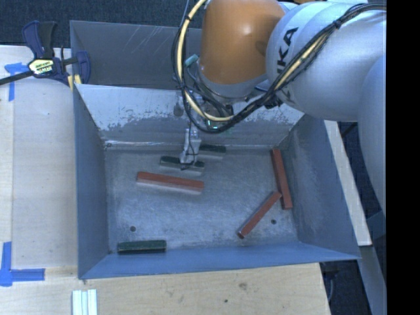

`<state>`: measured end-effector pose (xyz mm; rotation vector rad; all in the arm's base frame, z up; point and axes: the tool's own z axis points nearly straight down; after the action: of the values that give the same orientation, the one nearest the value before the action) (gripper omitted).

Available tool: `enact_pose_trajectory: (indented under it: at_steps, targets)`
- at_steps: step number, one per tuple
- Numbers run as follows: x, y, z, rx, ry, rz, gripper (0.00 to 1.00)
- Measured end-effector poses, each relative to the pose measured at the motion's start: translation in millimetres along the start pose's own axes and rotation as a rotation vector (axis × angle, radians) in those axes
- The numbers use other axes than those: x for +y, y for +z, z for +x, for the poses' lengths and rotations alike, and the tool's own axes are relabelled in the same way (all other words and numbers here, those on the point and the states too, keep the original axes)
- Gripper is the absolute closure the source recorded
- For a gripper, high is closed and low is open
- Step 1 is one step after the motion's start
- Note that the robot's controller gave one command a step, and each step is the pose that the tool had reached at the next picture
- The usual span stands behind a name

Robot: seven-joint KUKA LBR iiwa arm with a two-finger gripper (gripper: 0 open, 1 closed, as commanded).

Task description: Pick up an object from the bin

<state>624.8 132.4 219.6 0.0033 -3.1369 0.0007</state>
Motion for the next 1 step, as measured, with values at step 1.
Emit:
enact_pose_trajectory:
  at_steps: [1]
  targets:
    - [-0.5, -5.2, -1.7, -0.009, 0.002, -0.002, 0.0]
